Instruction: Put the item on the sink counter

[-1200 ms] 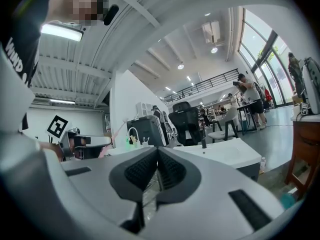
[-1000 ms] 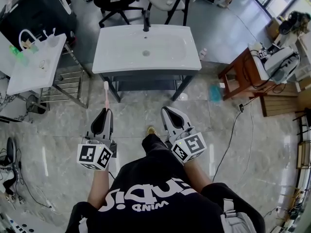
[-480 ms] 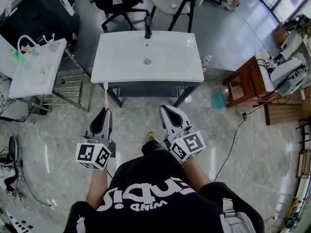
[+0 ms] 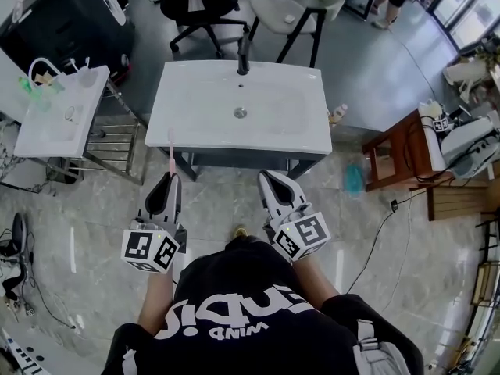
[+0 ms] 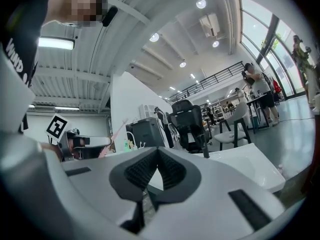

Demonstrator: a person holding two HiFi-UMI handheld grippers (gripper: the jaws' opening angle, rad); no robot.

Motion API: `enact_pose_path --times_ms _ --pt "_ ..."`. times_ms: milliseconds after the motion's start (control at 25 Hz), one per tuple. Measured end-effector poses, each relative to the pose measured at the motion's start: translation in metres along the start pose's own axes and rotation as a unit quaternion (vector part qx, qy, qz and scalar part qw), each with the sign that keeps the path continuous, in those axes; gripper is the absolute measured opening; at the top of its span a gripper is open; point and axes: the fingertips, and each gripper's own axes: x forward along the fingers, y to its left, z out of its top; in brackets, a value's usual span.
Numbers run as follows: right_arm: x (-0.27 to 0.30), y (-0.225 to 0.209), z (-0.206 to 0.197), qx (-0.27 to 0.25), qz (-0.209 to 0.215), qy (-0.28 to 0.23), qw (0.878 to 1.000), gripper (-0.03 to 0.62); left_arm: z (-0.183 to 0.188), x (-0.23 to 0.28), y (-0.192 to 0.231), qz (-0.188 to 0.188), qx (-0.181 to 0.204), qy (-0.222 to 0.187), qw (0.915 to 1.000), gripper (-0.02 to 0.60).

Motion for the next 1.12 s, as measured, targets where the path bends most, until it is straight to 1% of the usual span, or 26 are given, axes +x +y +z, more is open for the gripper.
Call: enact_pose_path --times_ms 240,440,560,880,1120 --pt "0.018 -0.01 0.003 -0.006 0.024 0.006 1.0 0.018 0.0 0.017 0.003 0.013 -0.002 -0.005 0.9999 0.063" --pt "0.028 -0.014 -0.009 0.003 0.034 0.02 0.999 0.018 -0.003 0.022 0.008 0.021 -0.001 -0.001 0.9998 0.063" --pt "0.039 -0.014 -0.013 -0.002 0.041 0.026 0.999 0.018 -0.002 0.026 0.018 0.028 -0.002 -0.004 0.9996 0.063" --pt "0.073 -0.024 -0.017 0.002 0.033 0.032 0.999 0.018 0.001 0.055 0.044 0.021 -0.008 -0.009 0.9997 0.063" --pt "0.111 -0.027 -0.02 0.0 0.032 0.035 0.999 0.018 0.002 0.081 0.078 0.019 -0.013 -0.007 0.9997 0.063"
